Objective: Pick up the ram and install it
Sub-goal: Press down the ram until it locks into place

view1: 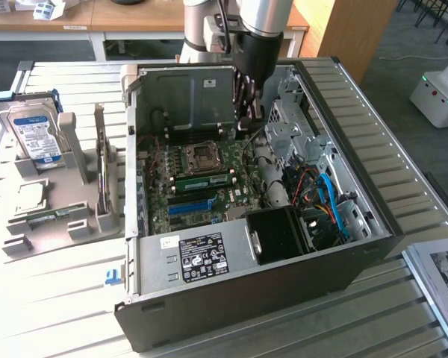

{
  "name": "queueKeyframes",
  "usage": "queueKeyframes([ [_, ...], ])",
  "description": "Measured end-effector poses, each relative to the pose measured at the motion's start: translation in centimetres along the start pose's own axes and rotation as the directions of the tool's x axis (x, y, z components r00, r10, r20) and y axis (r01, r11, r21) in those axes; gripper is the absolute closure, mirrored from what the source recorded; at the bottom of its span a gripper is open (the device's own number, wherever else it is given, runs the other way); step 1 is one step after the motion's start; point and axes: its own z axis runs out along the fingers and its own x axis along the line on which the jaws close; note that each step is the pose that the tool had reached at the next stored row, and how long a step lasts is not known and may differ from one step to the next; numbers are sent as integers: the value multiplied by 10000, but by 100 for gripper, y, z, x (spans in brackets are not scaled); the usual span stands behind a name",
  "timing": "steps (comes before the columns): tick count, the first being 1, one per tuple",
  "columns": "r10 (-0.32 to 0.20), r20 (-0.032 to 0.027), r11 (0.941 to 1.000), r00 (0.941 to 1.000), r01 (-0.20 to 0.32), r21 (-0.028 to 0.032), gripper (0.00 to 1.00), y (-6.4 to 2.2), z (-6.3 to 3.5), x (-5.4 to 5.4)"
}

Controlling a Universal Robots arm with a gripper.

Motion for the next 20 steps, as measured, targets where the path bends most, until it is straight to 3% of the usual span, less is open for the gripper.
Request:
queueKeyframes([
  [3, 1, -1, 10000, 10000, -1, -2, 90, -40, -2, 0],
  [10, 1, -1, 10000, 10000, -1, -2, 90, -41, 18, 0],
  [20, 1, 0, 10000, 10000, -1, -1, 90, -49, 174, 1],
])
